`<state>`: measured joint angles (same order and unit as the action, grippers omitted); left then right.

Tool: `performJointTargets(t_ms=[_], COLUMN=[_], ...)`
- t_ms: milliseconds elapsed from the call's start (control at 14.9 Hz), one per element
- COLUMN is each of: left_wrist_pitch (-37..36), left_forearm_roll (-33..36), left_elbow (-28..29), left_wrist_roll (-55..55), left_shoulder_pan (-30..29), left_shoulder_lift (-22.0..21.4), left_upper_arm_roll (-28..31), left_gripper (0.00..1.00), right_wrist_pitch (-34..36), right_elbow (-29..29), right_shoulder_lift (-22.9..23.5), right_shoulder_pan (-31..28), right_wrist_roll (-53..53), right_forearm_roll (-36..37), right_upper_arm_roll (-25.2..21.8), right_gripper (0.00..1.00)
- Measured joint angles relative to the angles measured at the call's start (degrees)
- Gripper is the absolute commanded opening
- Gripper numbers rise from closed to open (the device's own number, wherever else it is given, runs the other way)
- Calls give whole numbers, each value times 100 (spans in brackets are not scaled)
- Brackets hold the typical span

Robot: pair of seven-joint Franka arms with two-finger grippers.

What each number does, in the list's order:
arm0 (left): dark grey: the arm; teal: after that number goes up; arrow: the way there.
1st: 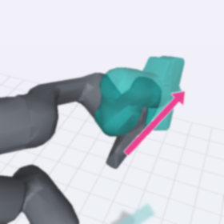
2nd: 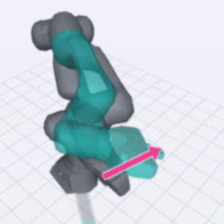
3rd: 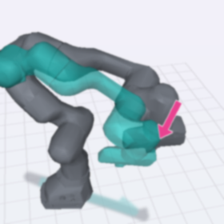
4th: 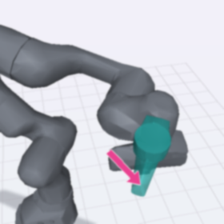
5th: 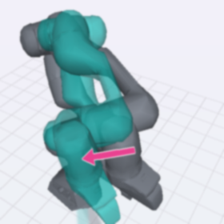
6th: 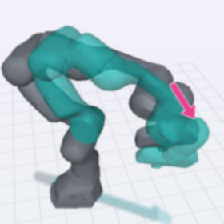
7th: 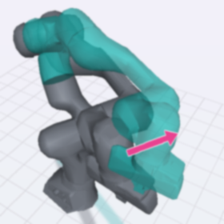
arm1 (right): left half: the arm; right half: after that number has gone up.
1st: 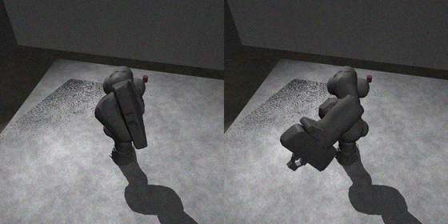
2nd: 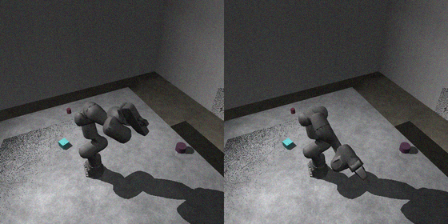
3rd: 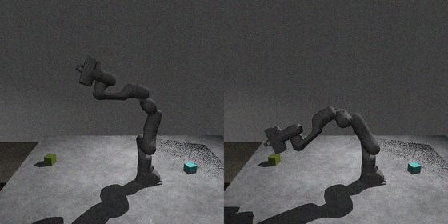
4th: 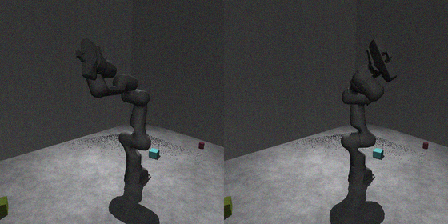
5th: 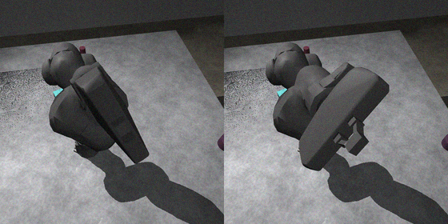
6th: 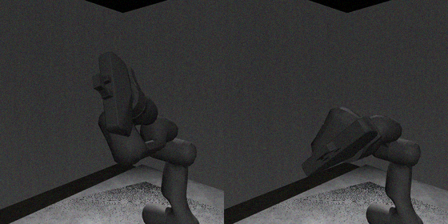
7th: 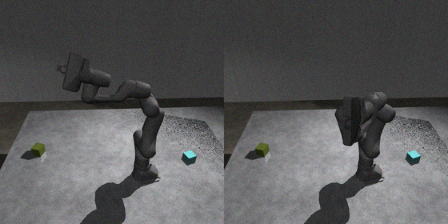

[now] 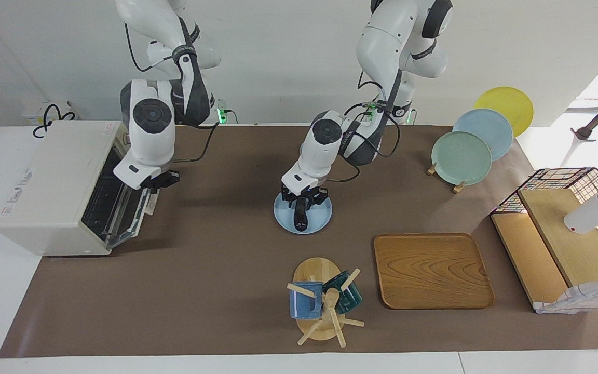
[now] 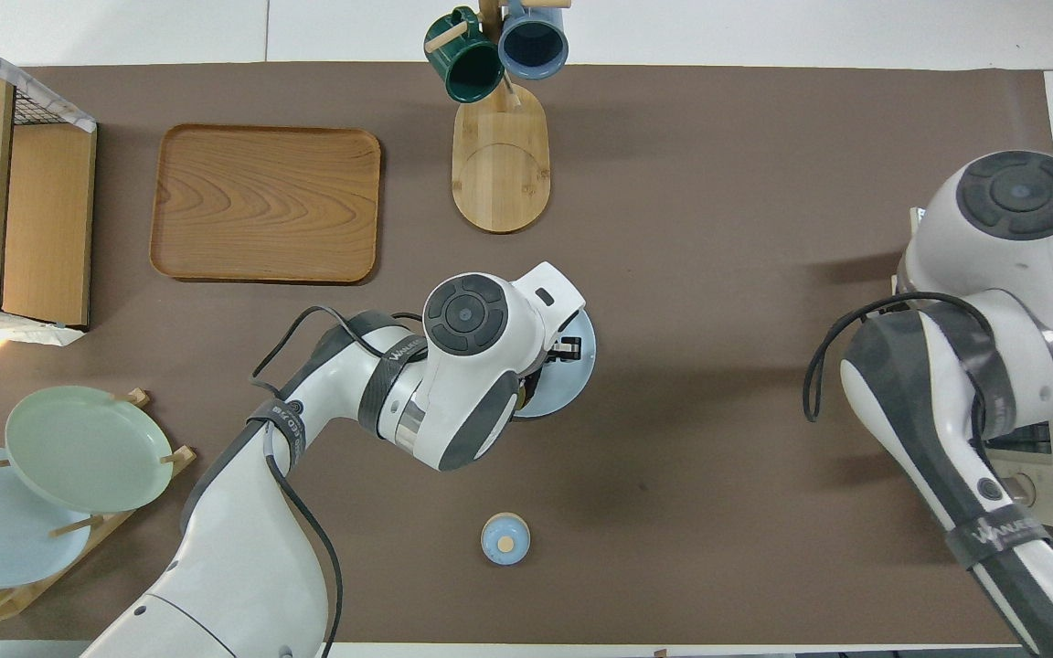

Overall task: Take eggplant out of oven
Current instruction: 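Carry the eggplant with the left gripper to the wooden tray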

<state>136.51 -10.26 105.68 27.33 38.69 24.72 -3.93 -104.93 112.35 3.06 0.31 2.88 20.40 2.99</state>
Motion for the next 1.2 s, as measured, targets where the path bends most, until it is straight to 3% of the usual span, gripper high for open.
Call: performJointTargets(t_ms=[268, 402, 602, 669, 736, 803, 1205], left_wrist_pitch=[7, -142, -1121, -1459, -1730, -1895, -1989], left_forearm_roll=[0, 0, 0, 0, 1, 4, 198], left_elbow=[-69, -200, -728, -935, -1114, -1248, -1353], left_wrist_roll=[0, 0, -62, -140, -234, -321, -1320], left_shoulder_pan=[-18, -155, -665, -854, -1040, -1216, -2381], left_shoulder_lift=[-21, -116, -392, -465, -507, -517, -406], left_upper_arm_roll=[87, 156, 193, 201, 207, 213, 234], left_gripper=[0, 0, 0, 0, 0, 0, 0], right_wrist_pitch=[59, 119, 750, 982, 1158, 1276, 1480], right_elbow=[-109, -136, -448, -651, -845, -989, -1161], right_shoulder_lift=[-203, -205, -351, -448, -543, -622, -644], right_shoulder_pan=[-560, -743, -763, -740, -724, -714, -699], right_wrist_roll=[708, 935, 980, 985, 985, 985, 970], right_forearm_roll=[1, -51, -804, -970, -1073, -1159, -1702], right_upper_arm_roll=[-77, -120, -144, -114, -69, -31, -15], right_gripper=[4, 14, 26, 38, 73, 100, 100])
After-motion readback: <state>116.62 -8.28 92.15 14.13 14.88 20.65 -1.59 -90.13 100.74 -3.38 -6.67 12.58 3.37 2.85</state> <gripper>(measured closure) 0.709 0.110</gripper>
